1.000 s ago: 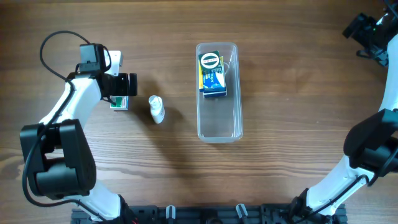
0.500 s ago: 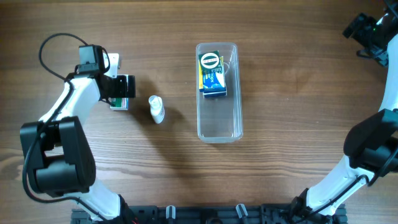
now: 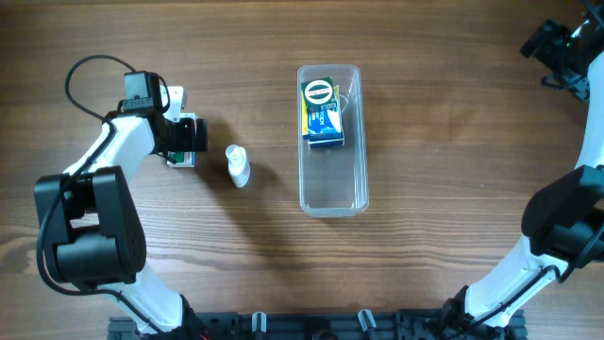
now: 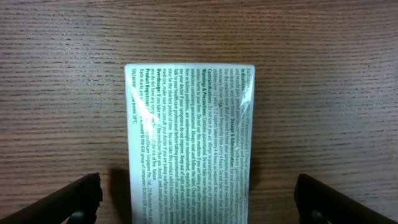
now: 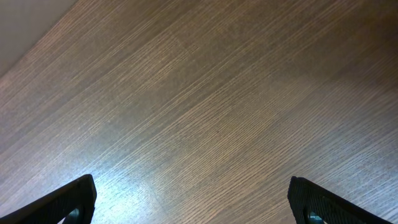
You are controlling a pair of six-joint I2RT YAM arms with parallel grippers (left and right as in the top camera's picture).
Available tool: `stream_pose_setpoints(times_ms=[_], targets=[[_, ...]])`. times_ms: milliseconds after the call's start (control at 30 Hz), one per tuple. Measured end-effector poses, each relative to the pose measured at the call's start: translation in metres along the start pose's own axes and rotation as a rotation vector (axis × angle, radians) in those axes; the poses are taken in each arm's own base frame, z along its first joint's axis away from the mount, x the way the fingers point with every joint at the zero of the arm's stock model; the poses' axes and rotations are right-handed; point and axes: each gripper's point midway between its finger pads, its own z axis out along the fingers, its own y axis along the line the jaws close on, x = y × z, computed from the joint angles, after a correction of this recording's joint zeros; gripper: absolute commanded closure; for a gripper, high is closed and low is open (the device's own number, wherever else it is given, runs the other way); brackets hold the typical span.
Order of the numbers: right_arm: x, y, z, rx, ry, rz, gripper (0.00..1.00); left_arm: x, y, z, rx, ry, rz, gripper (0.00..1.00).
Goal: Pack container
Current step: 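Reach the left gripper to the white-green medicine box and grasp it, then lift the box with the left gripper and carry it into the container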
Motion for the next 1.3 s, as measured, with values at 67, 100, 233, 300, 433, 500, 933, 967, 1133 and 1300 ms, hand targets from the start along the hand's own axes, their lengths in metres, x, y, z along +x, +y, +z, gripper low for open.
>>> stream_pose_setpoints(times_ms=[67,100,233,300,433,500,933,967,1133,1300], targets=[[0.0001,0.0,0.0,0.0,0.0,0.0,0.0,0.0,0.0,0.0,0.0,0.0,0.0,0.0],[0.0001,0.0,0.0002,0.0,0.0,0.0,0.0,0.0001,0.0001,0.0,0.0,0.0,0.0,0.0],[0.0,-0.0001,0.0,0.0,0.0,0.0,0.0,0.0015,0.0,0.0007,0.001,0.006,-0.001,0.0],[0.0001,-0.0001,0.0,0.0,0.0,0.0,0.0,0.0029,0.0005,0.0026,-0.002,0.012,-0.001,0.0],[0.0,-0.0001,0.0,0.0,0.0,0.0,0.0,0.0059,0.0038,0.0062,-0.019,0.026,-0.002,0.0],[0.0001,0.0,0.0002,0.0,0.0,0.0,0.0,0.006,0.0039,0.0063,-0.02,0.026,-0.002,0.0],[0.0001,-0.0001,0.0002,0.001,0.001,0.0,0.0,0.0065,0.0065,0.0064,-0.035,0.029,0.0,0.16],[0.0,-0.0001,0.0002,0.0,0.0,0.0,0.0,0.0065,0.0065,0.0064,-0.035,0.029,-0.002,0.2],[0.0,-0.0001,0.0,0.0,0.0,0.0,0.0,0.0064,0.0065,0.0064,-0.035,0.028,-0.002,0.33],[0.0,-0.0001,0.0002,0.0,0.0,0.0,0.0,0.0064,0.0065,0.0064,-0.035,0.028,0.0,0.43]])
